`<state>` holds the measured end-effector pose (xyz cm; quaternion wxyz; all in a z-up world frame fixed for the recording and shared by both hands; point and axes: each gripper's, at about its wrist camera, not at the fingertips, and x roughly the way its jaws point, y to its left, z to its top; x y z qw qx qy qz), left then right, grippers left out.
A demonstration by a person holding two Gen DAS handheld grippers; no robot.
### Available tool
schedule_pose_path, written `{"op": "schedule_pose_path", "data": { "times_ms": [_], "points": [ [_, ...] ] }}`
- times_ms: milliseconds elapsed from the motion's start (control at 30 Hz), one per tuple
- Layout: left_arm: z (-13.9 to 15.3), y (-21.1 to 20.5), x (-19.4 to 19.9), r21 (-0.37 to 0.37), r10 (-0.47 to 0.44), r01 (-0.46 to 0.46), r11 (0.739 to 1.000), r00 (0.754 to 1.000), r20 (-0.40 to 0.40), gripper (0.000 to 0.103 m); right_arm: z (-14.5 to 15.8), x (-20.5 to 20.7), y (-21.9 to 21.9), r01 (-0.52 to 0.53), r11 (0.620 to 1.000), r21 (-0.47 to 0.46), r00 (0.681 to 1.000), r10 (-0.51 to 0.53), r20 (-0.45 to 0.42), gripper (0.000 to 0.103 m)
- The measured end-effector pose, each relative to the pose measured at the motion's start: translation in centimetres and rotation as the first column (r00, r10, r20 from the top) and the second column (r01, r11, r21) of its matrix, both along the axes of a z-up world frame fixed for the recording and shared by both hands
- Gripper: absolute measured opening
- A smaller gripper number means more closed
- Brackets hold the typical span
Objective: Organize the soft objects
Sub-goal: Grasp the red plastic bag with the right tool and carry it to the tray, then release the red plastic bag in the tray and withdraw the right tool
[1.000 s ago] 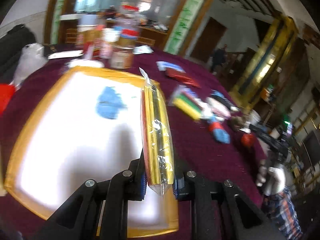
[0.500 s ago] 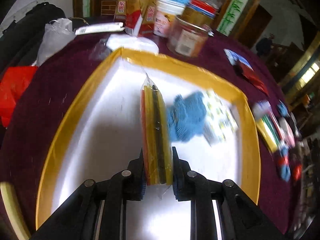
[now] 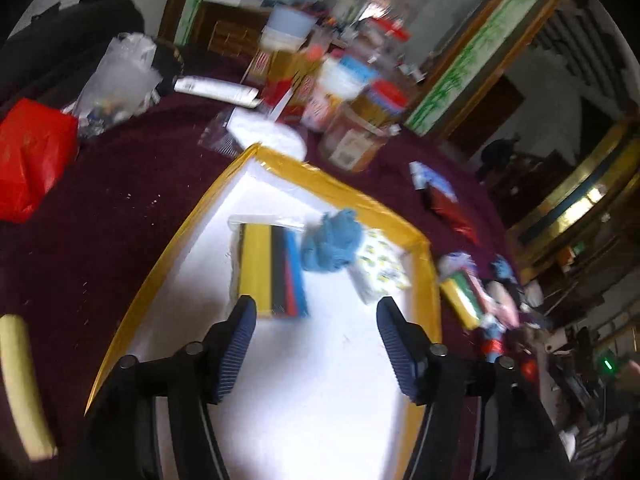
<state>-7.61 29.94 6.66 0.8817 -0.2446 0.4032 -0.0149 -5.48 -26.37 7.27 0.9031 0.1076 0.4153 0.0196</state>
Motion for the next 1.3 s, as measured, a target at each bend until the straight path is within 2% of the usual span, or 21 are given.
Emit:
{"op": "schedule_pose_path", "data": {
  "times_ms": [67, 167, 267, 300, 333, 367, 467, 600, 700, 800, 900, 967, 1000, 1067, 1167, 1300],
  "points": [
    [0.9, -0.7, -2.0, 0.016, -0.037, 0.036, 0.999, 0.998, 0.041, 0.069, -1.3, 0.4, 0.3, 0.007, 1.000, -0.031, 0.999, -0.008, -0.047, 0.085],
    [1.7, -1.4, -4.4, 0.046, -0.073, 0.069, 0.997, 0.994, 0.080, 0.069, -2.4, 0.1, -0.1, 0.013, 0.999, -0.029, 0.997, -0.015, -0.076, 0.085],
    [1.8, -1.5, -6.0, 0.064, -0.068, 0.062, 0.996, 0.992, 0.102, 0.069, -3.0, -0.1, -0.2, 0.009, 1.000, -0.029, 0.996, -0.011, -0.086, 0.083],
    [1.8, -1.3, -6.3, 0.062, -0.062, 0.055, 0.997, 0.993, 0.106, 0.069, -3.3, -0.1, -0.1, -0.003, 1.000, -0.031, 0.996, 0.000, -0.090, 0.077],
    [1.6, -1.0, -6.7, 0.054, -0.050, 0.044, 0.998, 0.993, 0.110, 0.069, -3.4, -0.1, -0.1, -0.019, 1.000, -0.003, 0.996, 0.019, -0.092, 0.056],
    [1.4, -0.7, -7.0, 0.042, -0.039, 0.035, 0.998, 0.993, 0.110, 0.069, -3.4, -0.1, -0.1, -0.032, 0.999, 0.027, 0.995, 0.034, -0.094, 0.049],
    [0.8, 0.3, -8.2, 0.011, -0.004, 0.003, 1.000, 0.994, 0.105, 0.069, -2.7, -0.7, 0.5, -0.040, 0.999, -0.006, 0.996, 0.040, -0.082, 0.045],
    [0.2, 1.5, -9.7, 0.019, 0.034, -0.037, 0.999, 0.993, 0.109, 0.069, -0.2, -2.3, 1.6, -0.057, 0.998, 0.008, 0.998, 0.057, -0.033, 0.044],
    [-0.3, 2.1, -10.6, 0.026, 0.054, -0.057, 0.998, 0.992, 0.114, 0.069, 2.9, -3.5, 5.4, -0.166, 0.985, 0.044, 0.986, 0.165, 0.022, 0.044],
    [-0.7, 2.4, -11.2, 0.028, 0.062, -0.066, 0.997, 0.991, 0.122, 0.069, 4.7, -3.9, 10.8, -0.300, 0.952, 0.062, 0.954, 0.298, 0.042, 0.045],
    [-0.7, 2.3, -11.9, 0.032, 0.054, -0.060, 0.998, 0.988, 0.145, 0.069, 5.2, -3.6, 18.9, -0.467, 0.879, 0.099, 0.884, 0.467, 0.025, 0.045],
    [-0.6, 2.3, -12.3, 0.047, 0.054, -0.062, 0.997, 0.986, 0.157, 0.069, 4.9, -3.2, 23.1, -0.536, 0.838, 0.106, 0.843, 0.538, 0.005, 0.045],
    [-0.6, 2.4, -12.5, 0.054, 0.056, -0.066, 0.996, 0.985, 0.163, 0.069, 4.5, -2.9, 26.3, -0.585, 0.805, 0.103, 0.808, 0.589, -0.013, 0.045],
    [-0.7, 2.6, -12.7, 0.063, 0.054, -0.065, 0.996, 0.985, 0.164, 0.069, 3.9, -2.7, 30.4, -0.638, 0.767, 0.076, 0.766, 0.642, -0.049, 0.045],
    [-1.1, 3.2, -12.9, 0.064, 0.058, -0.069, 0.996, 0.985, 0.160, 0.070, 1.5, -1.4, 36.6, -0.696, 0.717, 0.039, 0.705, 0.693, -0.152, 0.045],
    [-1.8, 4.2, -12.9, 0.045, 0.065, -0.072, 0.996, 0.987, 0.147, 0.070, -1.1, 0.9, 41.1, -0.713, 0.700, -0.044, 0.685, 0.681, -0.259, 0.045]
  ]
}}
